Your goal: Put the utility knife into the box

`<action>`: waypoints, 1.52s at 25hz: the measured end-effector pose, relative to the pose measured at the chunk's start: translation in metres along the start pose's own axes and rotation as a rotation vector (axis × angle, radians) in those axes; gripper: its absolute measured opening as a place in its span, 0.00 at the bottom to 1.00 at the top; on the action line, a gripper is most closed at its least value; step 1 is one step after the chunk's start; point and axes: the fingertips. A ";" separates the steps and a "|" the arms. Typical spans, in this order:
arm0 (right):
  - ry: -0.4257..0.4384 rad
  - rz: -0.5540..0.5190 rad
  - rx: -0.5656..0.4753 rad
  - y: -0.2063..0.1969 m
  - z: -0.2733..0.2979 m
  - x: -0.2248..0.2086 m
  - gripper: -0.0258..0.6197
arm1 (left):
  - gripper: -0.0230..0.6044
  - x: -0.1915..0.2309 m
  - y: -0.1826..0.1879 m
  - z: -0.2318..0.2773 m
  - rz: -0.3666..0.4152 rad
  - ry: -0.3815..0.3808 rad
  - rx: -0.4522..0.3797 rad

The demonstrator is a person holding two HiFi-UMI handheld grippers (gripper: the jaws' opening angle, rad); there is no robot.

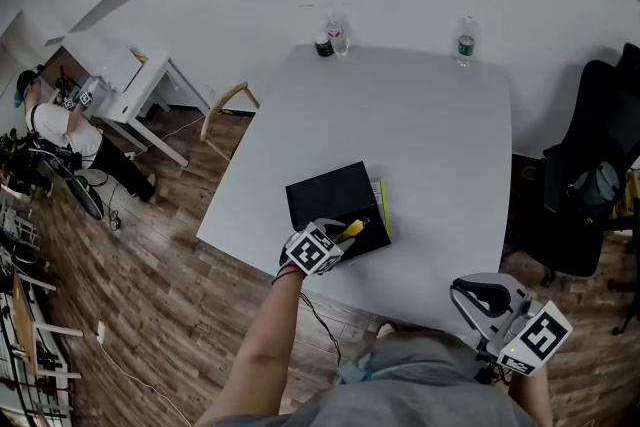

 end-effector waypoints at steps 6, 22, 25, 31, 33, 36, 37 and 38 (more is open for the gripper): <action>-0.010 0.010 0.007 -0.004 -0.004 -0.005 0.09 | 0.23 0.003 -0.006 0.014 0.014 0.005 0.036; 0.006 0.021 0.027 -0.010 -0.001 -0.004 0.09 | 0.23 0.015 -0.037 0.043 -0.001 0.033 0.131; 0.010 0.020 0.034 -0.011 0.000 -0.004 0.09 | 0.23 0.013 -0.041 0.046 -0.015 0.025 0.163; 0.009 0.017 0.040 -0.010 -0.001 -0.005 0.09 | 0.23 0.012 -0.051 0.056 -0.022 0.013 0.208; 0.010 0.017 0.042 -0.010 0.000 -0.005 0.09 | 0.23 0.013 -0.054 0.057 -0.022 0.016 0.217; 0.008 0.017 0.045 -0.010 0.002 -0.006 0.09 | 0.23 0.015 -0.058 0.058 -0.024 0.015 0.230; 0.008 0.017 0.046 -0.010 0.002 -0.006 0.09 | 0.23 0.015 -0.060 0.059 -0.022 0.015 0.235; 0.008 0.017 0.046 -0.009 0.002 -0.006 0.09 | 0.23 0.016 -0.061 0.059 -0.018 0.017 0.239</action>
Point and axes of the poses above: the fingertips, and each gripper's own axes: z forward along the fingers, x to its left, y out of its top, and after that the axes turned 5 degrees about -x, right-handed
